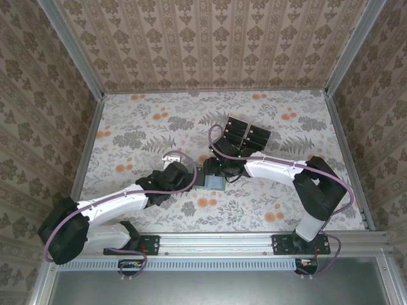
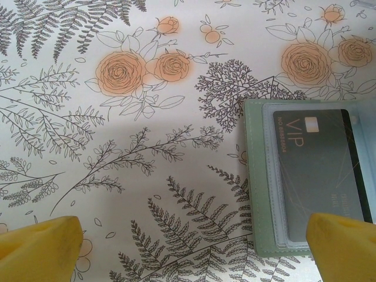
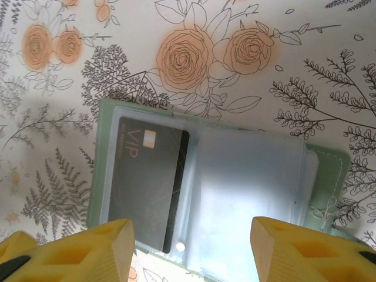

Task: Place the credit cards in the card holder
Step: Flip over the card slot on the card holder.

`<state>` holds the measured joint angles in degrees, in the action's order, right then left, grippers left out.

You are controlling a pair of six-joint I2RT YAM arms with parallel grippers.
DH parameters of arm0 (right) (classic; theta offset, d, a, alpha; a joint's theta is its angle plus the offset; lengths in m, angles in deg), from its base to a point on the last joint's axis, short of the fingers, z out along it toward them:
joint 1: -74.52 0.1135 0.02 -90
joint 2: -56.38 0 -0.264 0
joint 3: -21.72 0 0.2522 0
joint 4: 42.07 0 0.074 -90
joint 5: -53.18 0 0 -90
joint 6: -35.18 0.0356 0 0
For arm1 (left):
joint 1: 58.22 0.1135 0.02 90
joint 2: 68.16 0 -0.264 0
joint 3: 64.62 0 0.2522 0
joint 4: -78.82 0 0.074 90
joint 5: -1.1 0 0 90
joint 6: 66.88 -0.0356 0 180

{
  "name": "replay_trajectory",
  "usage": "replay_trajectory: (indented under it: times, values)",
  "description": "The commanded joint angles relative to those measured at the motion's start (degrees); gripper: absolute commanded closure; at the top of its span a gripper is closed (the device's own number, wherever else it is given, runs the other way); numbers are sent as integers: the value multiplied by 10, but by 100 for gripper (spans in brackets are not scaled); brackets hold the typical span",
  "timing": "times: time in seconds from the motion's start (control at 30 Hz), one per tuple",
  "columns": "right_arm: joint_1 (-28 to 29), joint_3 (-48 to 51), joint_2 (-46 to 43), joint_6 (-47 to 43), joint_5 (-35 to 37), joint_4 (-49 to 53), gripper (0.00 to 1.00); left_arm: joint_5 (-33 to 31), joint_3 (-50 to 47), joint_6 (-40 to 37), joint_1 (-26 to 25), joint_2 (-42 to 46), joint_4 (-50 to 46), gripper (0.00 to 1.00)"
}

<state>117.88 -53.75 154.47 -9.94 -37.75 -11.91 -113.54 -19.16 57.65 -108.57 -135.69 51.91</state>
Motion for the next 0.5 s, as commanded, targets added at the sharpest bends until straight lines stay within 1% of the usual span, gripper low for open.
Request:
replay_trajectory:
  times: [0.0,0.3,0.47]
  values:
    - [-5,-21,18,-10,22,32,43,3,10,-1,2,-2,11,0]
    - [-13,-19,48,-11,27,31,43,9,7,-1,2,-3,16,0]
    - [-17,-28,69,-16,14,27,43,12,3,-2,2,-4,20,0]
